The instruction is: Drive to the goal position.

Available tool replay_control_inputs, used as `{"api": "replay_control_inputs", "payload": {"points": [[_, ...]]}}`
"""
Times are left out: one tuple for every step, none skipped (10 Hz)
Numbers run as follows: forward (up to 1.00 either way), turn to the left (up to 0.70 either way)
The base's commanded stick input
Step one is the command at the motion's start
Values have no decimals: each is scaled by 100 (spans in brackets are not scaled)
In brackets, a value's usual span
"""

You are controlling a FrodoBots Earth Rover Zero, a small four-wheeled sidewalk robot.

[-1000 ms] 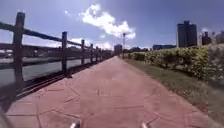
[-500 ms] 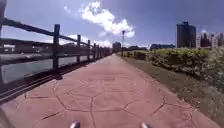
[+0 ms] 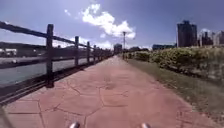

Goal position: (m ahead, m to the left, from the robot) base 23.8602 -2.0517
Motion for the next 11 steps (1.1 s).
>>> {"api": "replay_control_inputs", "payload": {"points": [[85,0],[85,0],[85,-4],[85,-17],[85,-20],[85,0],[85,0],[85,0],[85,0],[85,0],[85,0]]}}
